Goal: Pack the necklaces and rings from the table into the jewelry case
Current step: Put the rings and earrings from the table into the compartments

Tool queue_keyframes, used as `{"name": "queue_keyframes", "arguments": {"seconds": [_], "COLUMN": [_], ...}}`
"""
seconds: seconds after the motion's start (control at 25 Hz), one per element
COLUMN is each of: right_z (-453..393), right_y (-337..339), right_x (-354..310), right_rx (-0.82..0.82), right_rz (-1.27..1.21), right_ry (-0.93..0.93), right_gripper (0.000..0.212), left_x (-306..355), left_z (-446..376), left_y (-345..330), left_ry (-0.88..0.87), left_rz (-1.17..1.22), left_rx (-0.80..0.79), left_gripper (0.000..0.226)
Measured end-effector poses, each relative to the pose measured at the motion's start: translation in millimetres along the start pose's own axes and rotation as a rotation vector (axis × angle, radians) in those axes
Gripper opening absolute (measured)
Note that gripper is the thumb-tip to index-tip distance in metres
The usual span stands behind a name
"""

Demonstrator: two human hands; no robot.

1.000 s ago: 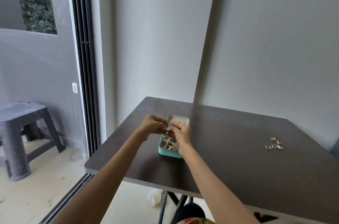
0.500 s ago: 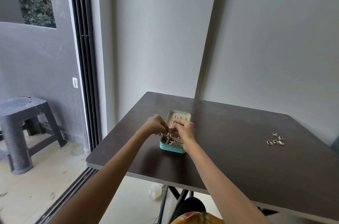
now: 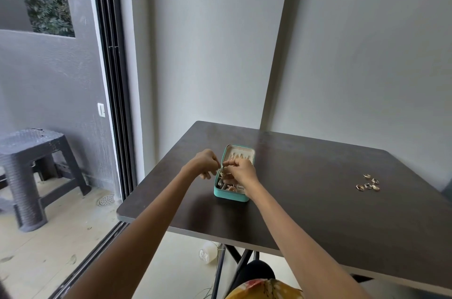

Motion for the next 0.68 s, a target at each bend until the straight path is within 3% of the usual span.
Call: {"name": "queue_keyframes", "arguments": {"seconds": [0.16, 0.36, 0.52, 0.68], "right_z": [1, 8, 10, 12], "right_y": [0, 15, 5, 0], "right_x": [-5, -23, -9, -13], "right_rx": [-0.015, 0.118, -0.008, 0.020], "right_rz": [0.381, 0.670, 1.054, 1.140], "right_ry": [0.093, 0.190, 0.075, 0.072], "right_gripper": [0.020, 0.021, 0.053, 0.065], "left_x": [-4, -5, -9, -10], "left_z": [2, 1, 0, 0], "left_y": [-7, -10, -12, -13], "left_ry": [0.033, 0.041, 0.053, 0.040], "left_rz": [-0.025, -0.059, -0.105, -0.131], "left_rx": [-0.088, -0.101, -0.097, -0.052], "left_gripper": [0.022, 0.023, 0.023, 0.025]}}
Point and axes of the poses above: each hand's wrist, its own z-axis away from the middle knuckle, its own y-axis out of the back of the hand, x = y × z, the point moved 8 cm from there along -z, towards the middle knuckle, and after that the axes turned 8 degrees about z, right-handed, at the moved point
